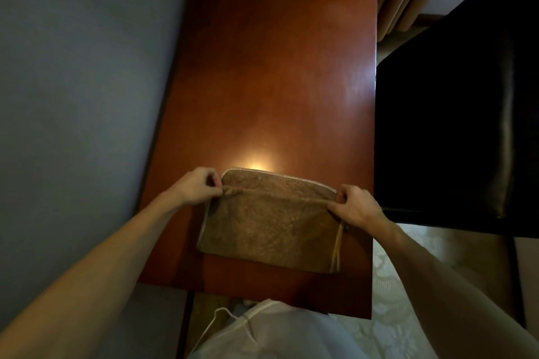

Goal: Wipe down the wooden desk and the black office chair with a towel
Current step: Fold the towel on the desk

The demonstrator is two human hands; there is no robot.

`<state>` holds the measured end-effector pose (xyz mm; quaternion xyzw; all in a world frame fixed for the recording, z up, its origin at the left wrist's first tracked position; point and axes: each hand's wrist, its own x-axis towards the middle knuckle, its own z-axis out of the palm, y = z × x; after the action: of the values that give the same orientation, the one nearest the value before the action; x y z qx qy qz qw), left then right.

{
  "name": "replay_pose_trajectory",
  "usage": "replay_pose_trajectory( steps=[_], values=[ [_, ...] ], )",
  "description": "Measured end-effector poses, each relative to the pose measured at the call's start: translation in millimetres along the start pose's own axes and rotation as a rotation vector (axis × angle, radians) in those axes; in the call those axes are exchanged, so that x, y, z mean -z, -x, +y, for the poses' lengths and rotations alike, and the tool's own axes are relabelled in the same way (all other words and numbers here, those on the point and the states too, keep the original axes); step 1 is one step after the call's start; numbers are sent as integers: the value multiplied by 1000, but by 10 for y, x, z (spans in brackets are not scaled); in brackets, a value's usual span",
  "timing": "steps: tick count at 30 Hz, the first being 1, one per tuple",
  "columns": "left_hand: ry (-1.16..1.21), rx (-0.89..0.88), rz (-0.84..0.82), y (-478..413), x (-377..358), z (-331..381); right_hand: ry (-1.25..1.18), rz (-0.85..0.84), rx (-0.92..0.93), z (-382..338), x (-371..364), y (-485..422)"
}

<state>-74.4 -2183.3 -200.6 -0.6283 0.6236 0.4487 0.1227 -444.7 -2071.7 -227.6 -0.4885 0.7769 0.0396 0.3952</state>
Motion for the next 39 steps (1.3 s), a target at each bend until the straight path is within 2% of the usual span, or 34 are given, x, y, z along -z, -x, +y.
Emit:
replay_pose_trajectory(
  steps=[4,7,11,14,19,22,29,35,39],
  values=[
    [144,44,246,-131,132,118,-23,214,-43,-59,55,-40],
    [94,85,328,-193,60,167,-69,198,-114,-40,86,-72],
    [22,301,236,-144,-171,112,-39,154,-175,39,42,-19],
    [-8,397,197,-51,-343,8,-47,133,-227,55,-67,22],
    [37,418,84,89,-506,-179,-179,-37,-345,39,-212,110],
    [60,402,84,135,-554,-218,-261,-59,-343,0,-276,164],
    [88,393,143,376,-533,-494,-261,-97,-256,-250,-440,352],
    [78,506,230,842,-510,-1097,-260,-221,-133,-606,-860,682],
    [80,569,299,1112,-509,-1459,-317,-245,-76,-833,-1169,871]
  ],
)
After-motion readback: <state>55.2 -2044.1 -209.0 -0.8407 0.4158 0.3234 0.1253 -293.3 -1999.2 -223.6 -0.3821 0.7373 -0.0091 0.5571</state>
